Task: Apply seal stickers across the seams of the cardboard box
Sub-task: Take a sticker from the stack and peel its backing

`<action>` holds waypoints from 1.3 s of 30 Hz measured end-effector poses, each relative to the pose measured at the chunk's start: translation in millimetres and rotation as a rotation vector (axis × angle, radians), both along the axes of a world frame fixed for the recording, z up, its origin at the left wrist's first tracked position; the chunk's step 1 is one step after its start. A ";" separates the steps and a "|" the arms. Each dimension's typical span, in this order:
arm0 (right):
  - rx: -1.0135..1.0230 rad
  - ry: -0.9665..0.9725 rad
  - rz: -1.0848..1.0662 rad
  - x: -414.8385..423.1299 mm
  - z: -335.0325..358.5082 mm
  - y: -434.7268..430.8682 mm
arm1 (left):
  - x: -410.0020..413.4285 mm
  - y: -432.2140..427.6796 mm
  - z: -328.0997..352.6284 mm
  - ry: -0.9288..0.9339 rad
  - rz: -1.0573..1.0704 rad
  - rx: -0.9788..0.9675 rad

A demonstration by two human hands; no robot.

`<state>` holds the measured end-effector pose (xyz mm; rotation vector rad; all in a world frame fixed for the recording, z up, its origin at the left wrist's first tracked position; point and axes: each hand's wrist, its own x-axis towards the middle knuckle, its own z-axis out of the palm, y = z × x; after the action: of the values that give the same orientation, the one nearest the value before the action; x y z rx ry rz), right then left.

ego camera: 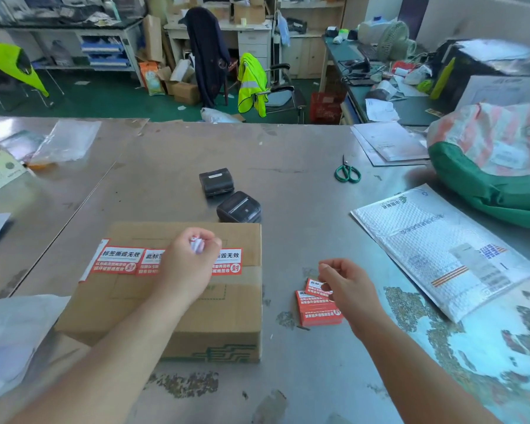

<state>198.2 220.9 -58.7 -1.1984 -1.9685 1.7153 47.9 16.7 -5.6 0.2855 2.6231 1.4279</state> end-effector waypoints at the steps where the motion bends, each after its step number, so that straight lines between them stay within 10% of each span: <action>1: -0.008 -0.006 -0.005 0.8 -0.7 1.6 | 5.2 7.6 -1.3 -0.020 -0.035 0.016; 15: 0.030 -0.149 -0.088 -2.9 -30.5 40.1 | 19.9 79.0 -11.5 0.134 -0.256 0.017; 27: 0.166 -0.771 0.097 -22.6 -96.1 71.0 | 19.2 95.5 -33.1 0.213 -0.370 0.070; 39: 0.151 -0.764 0.054 -29.4 -110.2 77.1 | 18.6 96.7 -32.9 0.181 -0.365 0.109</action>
<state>168.8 298.0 -168.9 -1.9503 -2.4838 1.1768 66.6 113.4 -38.6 0.8935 2.4541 1.4733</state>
